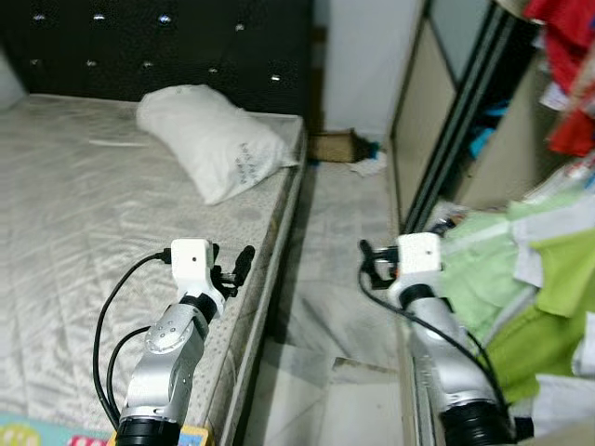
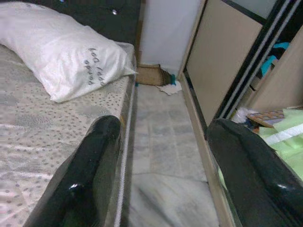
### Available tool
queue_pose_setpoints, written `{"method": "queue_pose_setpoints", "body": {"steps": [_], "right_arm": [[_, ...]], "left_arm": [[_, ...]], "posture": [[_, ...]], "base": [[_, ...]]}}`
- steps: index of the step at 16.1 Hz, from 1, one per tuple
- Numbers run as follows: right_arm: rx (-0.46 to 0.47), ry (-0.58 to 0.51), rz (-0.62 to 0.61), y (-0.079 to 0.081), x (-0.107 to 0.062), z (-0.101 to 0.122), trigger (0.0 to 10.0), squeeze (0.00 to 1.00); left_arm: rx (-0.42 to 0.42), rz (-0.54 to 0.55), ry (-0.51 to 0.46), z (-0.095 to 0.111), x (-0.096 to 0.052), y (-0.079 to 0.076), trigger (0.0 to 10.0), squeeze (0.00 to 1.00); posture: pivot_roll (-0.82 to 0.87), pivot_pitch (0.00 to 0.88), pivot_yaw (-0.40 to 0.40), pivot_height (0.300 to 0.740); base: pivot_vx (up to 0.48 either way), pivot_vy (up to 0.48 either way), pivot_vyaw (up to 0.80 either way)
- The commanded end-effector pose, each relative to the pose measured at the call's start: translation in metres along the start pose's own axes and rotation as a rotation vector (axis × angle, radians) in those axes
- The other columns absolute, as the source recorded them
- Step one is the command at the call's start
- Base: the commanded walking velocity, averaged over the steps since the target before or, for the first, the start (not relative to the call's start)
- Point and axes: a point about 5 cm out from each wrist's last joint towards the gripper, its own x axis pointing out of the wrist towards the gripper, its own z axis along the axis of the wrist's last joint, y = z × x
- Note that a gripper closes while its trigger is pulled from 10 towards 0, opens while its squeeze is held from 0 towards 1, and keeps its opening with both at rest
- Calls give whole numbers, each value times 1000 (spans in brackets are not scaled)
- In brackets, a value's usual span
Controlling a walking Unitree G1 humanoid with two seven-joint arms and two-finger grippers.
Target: Clean up the room
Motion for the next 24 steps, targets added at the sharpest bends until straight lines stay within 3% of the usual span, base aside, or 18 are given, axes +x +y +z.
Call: {"method": "queue_pose_setpoints", "body": {"steps": [1,4,6,14,19,24], "right_arm": [[-11,-26,7,2,2,8,10000,0],[-13,-35,17,5,4,9,10000,0],[-27,-28,10,-1,2,6,10000,0],[-31,-19,-52,-20,-11,1,10000,0],[-24,-12,-45,-16,-12,0,10000,0],[-29,-11,-41,-15,-15,0,10000,0]], "left_arm": [[15,3,-18,5,-1,2,10000,0],[-36,56,-33,6,-2,8,10000,0],[-51,83,-31,2,-3,12,10000,0],[-67,46,-16,-3,3,4,10000,0],[-64,57,10,-10,-2,6,10000,0],[-79,59,5,-8,-2,6,10000,0]], "posture": [[-119,0,18,740],[-133,0,31,740],[-138,0,39,740],[-168,0,36,740],[-159,0,36,740],[-165,0,45,740]], "base": [[0,0,-594],[350,0,-446],[420,0,0],[447,0,-70],[423,0,-690],[397,0,0]]}}
